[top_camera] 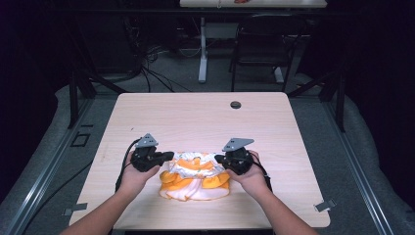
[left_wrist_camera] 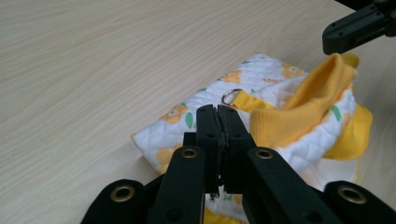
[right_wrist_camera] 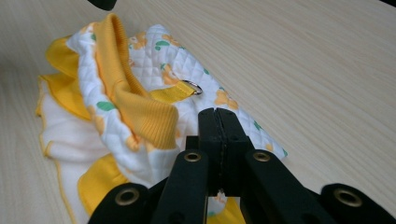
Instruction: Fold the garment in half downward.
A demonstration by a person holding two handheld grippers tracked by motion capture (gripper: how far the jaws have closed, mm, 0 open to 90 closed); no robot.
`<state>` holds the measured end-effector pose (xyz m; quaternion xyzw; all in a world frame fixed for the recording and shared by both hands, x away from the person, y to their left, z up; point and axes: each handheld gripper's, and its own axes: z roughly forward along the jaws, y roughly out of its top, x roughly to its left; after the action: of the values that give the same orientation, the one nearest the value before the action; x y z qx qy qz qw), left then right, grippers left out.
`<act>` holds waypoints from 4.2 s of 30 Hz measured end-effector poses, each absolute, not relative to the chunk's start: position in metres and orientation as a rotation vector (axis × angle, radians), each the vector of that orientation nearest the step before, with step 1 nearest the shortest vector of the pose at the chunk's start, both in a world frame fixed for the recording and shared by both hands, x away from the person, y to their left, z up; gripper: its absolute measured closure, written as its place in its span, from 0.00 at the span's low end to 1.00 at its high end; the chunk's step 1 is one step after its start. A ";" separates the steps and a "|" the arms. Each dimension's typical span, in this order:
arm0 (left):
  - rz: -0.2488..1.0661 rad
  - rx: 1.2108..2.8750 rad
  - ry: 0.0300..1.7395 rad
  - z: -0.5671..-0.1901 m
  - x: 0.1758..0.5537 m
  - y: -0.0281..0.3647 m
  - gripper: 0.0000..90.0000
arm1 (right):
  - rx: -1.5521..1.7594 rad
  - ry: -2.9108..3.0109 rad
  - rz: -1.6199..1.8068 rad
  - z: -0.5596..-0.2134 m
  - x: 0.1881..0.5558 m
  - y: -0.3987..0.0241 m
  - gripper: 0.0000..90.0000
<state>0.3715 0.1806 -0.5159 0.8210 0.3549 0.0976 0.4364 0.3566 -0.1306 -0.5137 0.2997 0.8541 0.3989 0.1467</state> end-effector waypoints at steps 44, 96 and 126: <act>0.185 2.240 0.761 -0.568 0.312 0.175 1.00 | 0.786 2.685 1.140 -0.568 0.293 -0.122 1.00; 0.207 2.082 0.945 -0.577 0.364 0.175 1.00 | 0.981 2.580 1.123 -0.578 0.339 -0.122 1.00; 0.251 2.029 0.960 -0.563 0.369 0.175 0.98 | 0.968 2.515 1.174 -0.557 0.342 -0.125 0.99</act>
<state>0.3694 0.1754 -0.5628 0.8122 0.3842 0.1006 0.4274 0.3417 -0.1246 -0.5570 0.3276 0.8513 0.3973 0.1008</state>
